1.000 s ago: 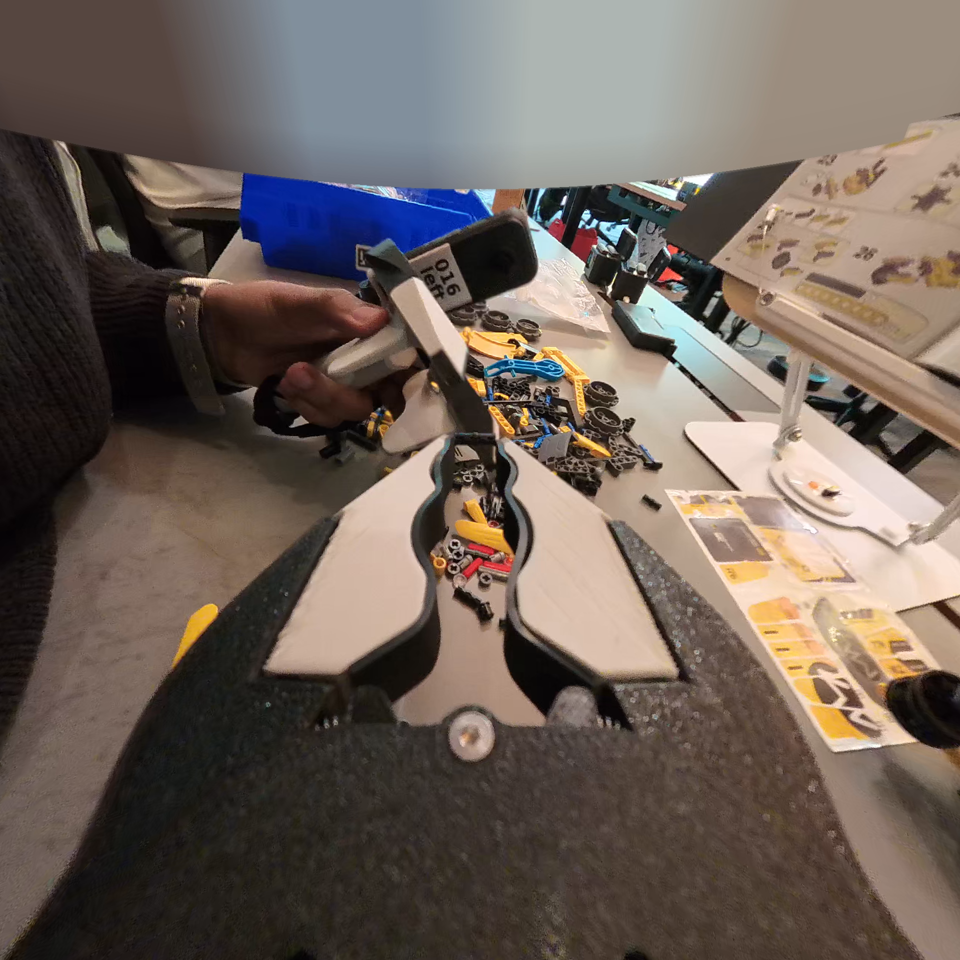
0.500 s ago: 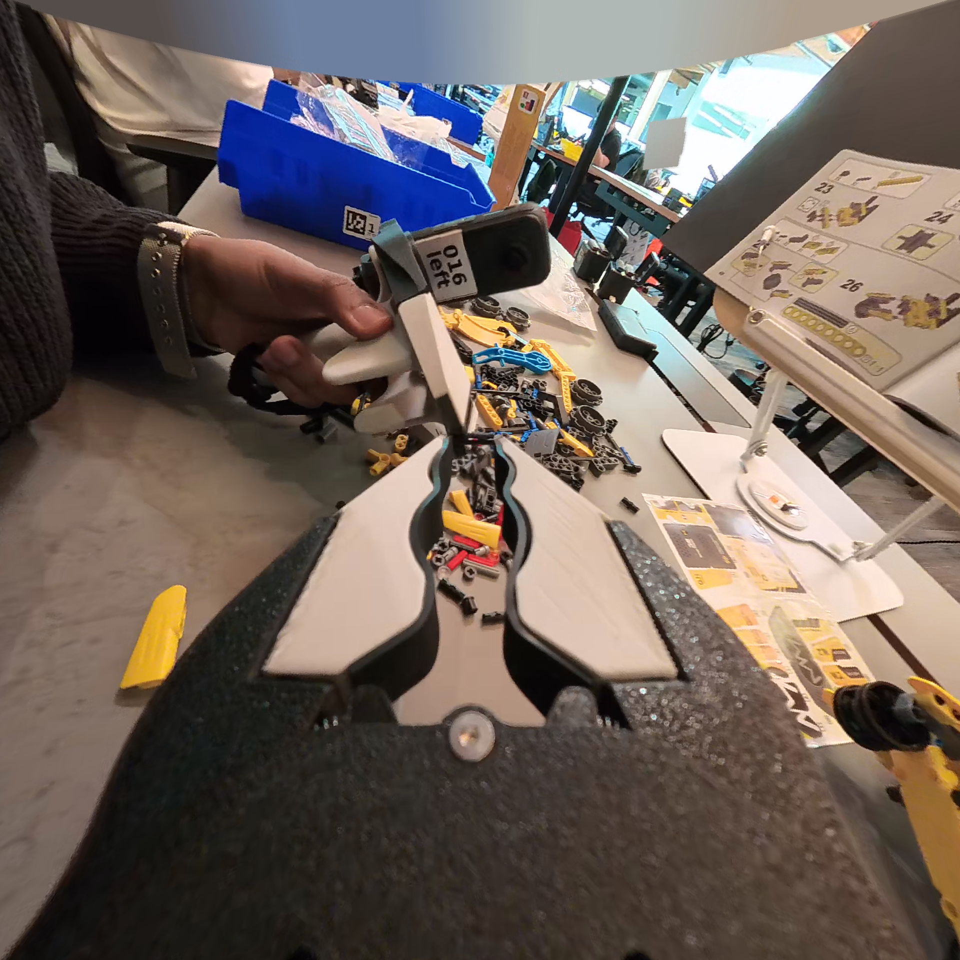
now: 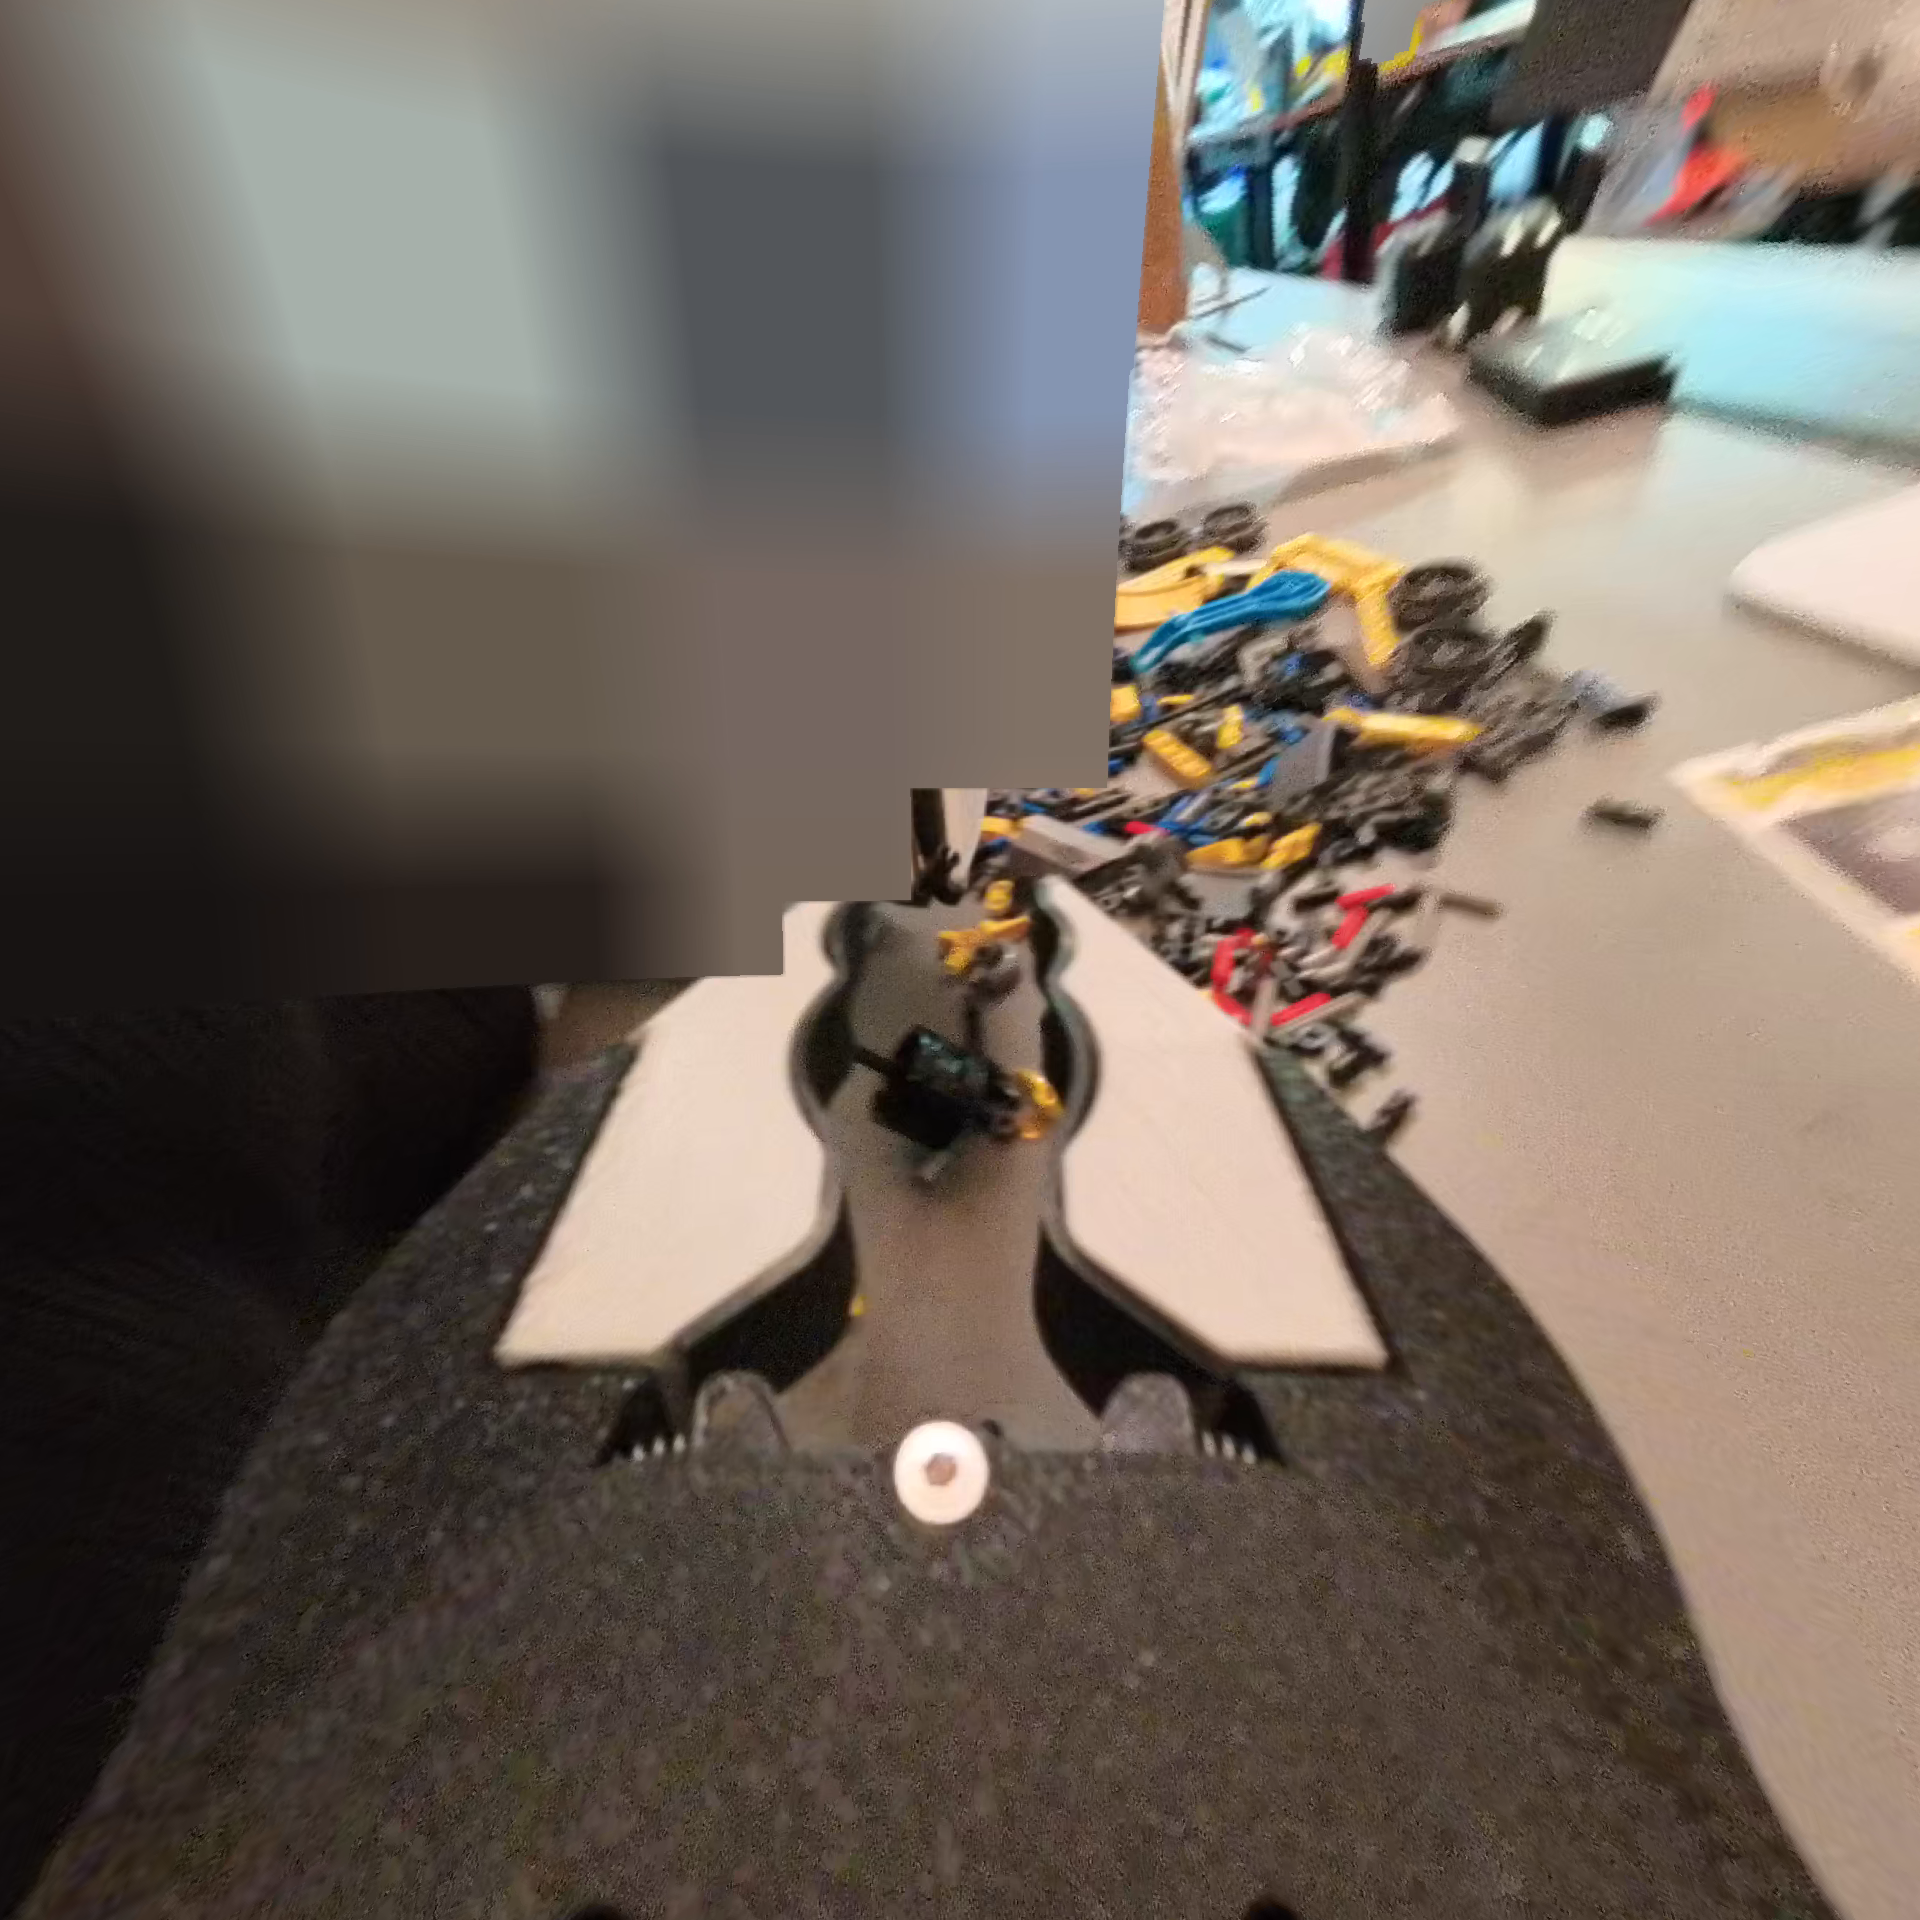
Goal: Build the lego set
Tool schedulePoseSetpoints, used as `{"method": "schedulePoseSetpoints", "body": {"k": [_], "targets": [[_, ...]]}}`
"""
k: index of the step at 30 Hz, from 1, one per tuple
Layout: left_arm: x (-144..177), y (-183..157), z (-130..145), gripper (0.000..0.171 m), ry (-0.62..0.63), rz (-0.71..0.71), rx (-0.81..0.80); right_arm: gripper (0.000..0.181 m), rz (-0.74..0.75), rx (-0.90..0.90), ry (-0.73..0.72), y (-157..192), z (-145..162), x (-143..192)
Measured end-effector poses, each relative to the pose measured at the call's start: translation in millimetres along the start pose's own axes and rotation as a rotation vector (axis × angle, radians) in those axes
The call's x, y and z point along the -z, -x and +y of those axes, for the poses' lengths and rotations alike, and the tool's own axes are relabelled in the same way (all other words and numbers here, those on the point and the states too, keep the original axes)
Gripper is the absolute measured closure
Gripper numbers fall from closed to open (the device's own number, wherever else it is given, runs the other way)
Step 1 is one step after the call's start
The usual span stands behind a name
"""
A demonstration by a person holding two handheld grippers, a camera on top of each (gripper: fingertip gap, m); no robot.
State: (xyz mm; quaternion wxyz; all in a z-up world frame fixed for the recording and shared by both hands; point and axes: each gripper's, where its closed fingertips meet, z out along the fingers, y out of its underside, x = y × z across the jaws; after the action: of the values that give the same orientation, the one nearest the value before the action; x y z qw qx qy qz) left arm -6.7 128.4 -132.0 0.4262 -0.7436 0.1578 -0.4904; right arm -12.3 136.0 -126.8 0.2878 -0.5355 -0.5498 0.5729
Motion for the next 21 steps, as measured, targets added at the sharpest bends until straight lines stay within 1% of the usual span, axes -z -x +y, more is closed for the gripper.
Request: {"method": "schedulePoseSetpoints", "body": {"k": [1, 3, 5, 6, 9, 12, 14, 17, 21], "targets": [[-1.5, 1.4, 3.9, 0.171, 0.041, -0.048, -0.081, 0.160, -0.048, -0.104, -0.011, -0.5, -0.8, 2.6], [-2.9, 7.9, 12.4, 0.171, 0.125, -0.158, -0.235, 0.163, -0.131, -0.267, -0.037, 0.1, -2.7, 6.8], [-3.5, 15.7, 20.1, 0.171, 0.194, -0.243, -0.345, 0.163, -0.169, -0.346, -0.048, 0.1, -2.5, 8.1], [-4.7, 16.9, 23.0, 0.171, 0.214, -0.256, -0.372, 0.163, -0.167, -0.358, -0.025, -0.7, 1.9, 6.7], [-9.0, 13.3, 27.8, 0.171, 0.235, -0.232, -0.383, 0.162, -0.108, -0.314, 0.098, -3.4, 23.6, -1.2], [-8.4, 15.1, 28.2, 0.171, 0.242, -0.249, -0.401, 0.168, -0.089, -0.269, 0.183, 1.8, 36.2, -6.5], [-9.8, 14.3, 30.8, 0.171, 0.255, -0.243, -0.403, 0.174, -0.081, -0.242, 0.198, 3.9, 37.7, -7.8], [-10.2, 15.4, 31.9, 0.171, 0.266, -0.262, -0.436, 0.175, -0.073, -0.223, 0.206, 3.8, 38.8, -7.5], [-11.1, 13.9, 34.0, 0.171, 0.273, -0.247, -0.426, 0.173, -0.095, -0.231, 0.199, 4.7, 38.9, -7.3]]}}
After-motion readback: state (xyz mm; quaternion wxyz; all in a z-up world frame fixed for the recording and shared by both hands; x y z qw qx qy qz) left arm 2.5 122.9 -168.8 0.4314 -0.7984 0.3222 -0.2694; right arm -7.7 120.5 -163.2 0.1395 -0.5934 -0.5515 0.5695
